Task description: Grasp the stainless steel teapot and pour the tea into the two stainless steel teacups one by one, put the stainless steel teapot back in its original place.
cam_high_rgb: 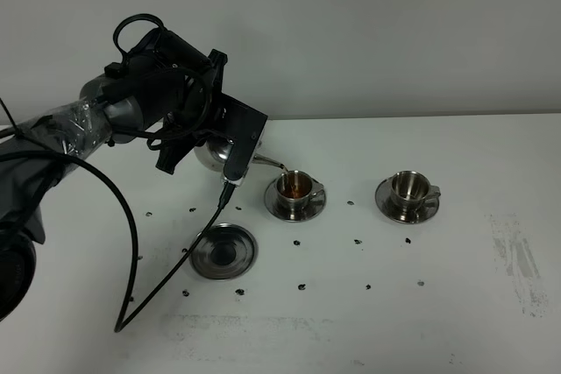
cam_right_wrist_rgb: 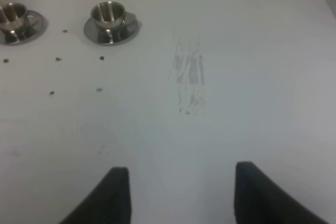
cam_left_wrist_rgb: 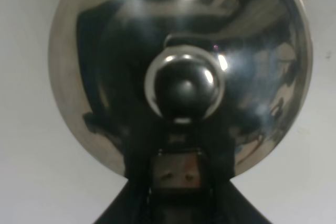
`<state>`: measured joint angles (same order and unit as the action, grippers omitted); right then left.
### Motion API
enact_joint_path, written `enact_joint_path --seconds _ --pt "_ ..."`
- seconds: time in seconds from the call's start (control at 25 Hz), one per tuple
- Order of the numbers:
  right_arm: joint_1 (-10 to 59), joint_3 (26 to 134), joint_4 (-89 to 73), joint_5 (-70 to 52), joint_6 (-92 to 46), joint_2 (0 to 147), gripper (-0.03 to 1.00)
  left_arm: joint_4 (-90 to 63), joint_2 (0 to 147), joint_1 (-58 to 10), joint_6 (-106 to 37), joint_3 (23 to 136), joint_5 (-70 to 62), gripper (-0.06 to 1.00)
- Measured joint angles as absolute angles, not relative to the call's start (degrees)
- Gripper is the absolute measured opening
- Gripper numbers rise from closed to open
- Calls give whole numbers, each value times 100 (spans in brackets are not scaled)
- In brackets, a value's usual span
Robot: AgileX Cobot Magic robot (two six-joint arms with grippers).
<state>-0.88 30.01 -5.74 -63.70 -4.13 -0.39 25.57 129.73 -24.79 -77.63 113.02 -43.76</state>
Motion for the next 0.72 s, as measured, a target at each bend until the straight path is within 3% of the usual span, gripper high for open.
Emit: enact_joint_path --seconds 0.72 --pt "-88 3001 -574 -6370 -413 -39 43 2839 12973 -2580 -7763 11302 -4331 23"
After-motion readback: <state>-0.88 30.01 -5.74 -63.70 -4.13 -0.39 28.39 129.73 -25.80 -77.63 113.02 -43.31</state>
